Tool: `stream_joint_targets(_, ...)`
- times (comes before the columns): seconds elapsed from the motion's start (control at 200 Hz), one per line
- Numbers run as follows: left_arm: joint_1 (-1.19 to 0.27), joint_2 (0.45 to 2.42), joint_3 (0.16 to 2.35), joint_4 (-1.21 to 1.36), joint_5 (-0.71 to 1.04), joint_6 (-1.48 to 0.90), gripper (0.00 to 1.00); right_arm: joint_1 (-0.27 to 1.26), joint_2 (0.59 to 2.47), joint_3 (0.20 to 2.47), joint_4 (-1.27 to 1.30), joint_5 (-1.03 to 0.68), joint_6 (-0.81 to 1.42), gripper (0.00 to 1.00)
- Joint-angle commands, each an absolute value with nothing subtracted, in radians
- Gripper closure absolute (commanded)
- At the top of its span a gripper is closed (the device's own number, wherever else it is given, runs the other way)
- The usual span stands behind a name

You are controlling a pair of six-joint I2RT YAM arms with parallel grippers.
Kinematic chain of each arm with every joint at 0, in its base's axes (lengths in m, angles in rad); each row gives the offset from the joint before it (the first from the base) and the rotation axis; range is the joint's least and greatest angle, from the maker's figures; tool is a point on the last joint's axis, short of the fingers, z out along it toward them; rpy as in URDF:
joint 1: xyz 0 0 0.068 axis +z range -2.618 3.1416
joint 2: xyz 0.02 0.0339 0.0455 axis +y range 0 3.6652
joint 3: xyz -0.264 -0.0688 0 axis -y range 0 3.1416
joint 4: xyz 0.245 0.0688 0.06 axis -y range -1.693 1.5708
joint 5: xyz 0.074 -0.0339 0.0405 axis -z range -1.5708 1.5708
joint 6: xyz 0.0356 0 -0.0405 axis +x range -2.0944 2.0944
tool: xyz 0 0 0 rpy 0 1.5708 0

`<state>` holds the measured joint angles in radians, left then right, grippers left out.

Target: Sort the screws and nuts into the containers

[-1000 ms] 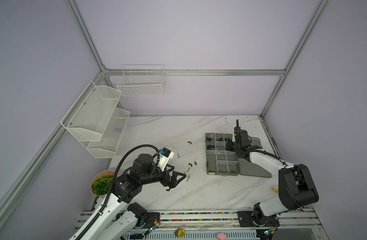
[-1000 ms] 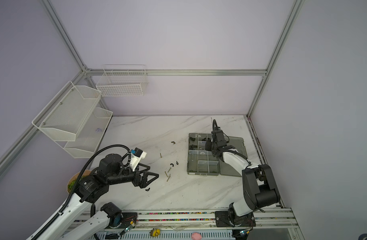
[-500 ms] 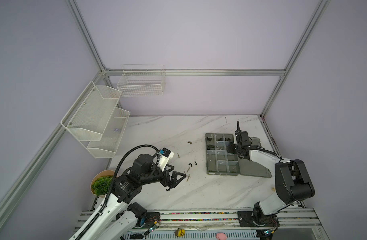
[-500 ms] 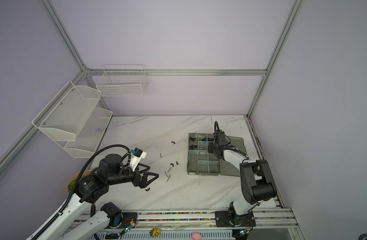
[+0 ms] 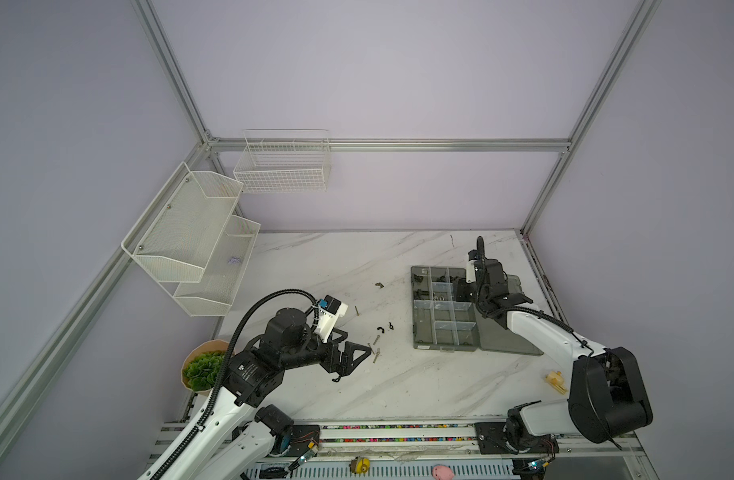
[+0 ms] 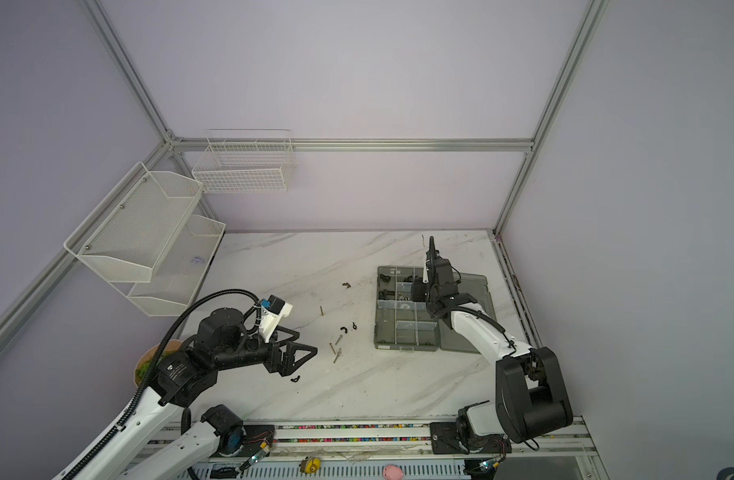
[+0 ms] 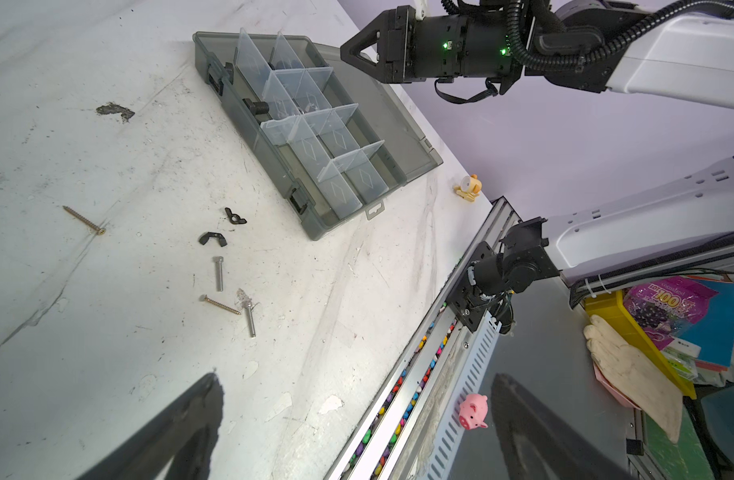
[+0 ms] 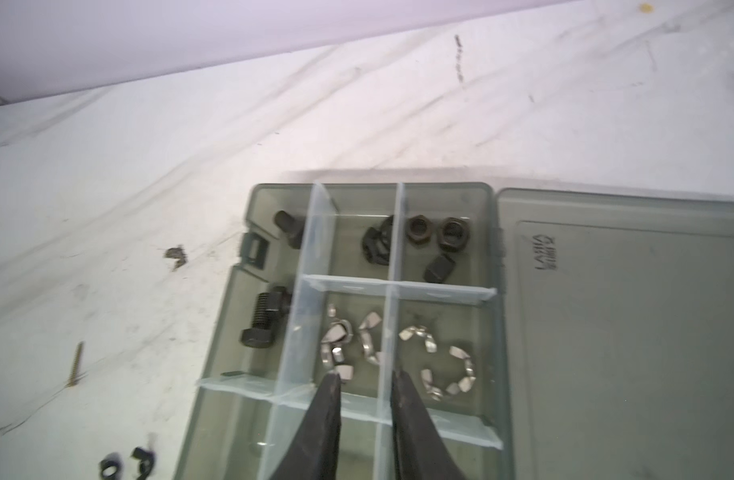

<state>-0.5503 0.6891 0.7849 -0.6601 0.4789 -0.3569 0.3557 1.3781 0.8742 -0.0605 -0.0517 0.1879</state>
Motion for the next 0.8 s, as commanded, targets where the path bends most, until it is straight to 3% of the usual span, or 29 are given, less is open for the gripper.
stream_joint_targets(0.0,-0.551,0.698,0.750,-0.645,0.456,-0.358,0.00,0.524,1.360,0.857,-0.019,-0.038,0.239,0.74)
stream_joint_targets(0.205,-0.551,0.739,0.761,-0.679,0.371,-0.369,0.01,0.726,1.433,0.774,0.141,-0.012,0.327,0.73)
stream_joint_targets(0.385,-0.551,0.754,0.768,-0.691,0.353,-0.373,0.00,0.841,1.568,0.835,0.133,0.012,0.340,0.74)
stream_joint_targets(0.795,-0.551,0.736,0.764,-0.686,0.357,-0.371,0.00,0.900,1.760,0.963,-0.024,0.185,0.399,0.80)
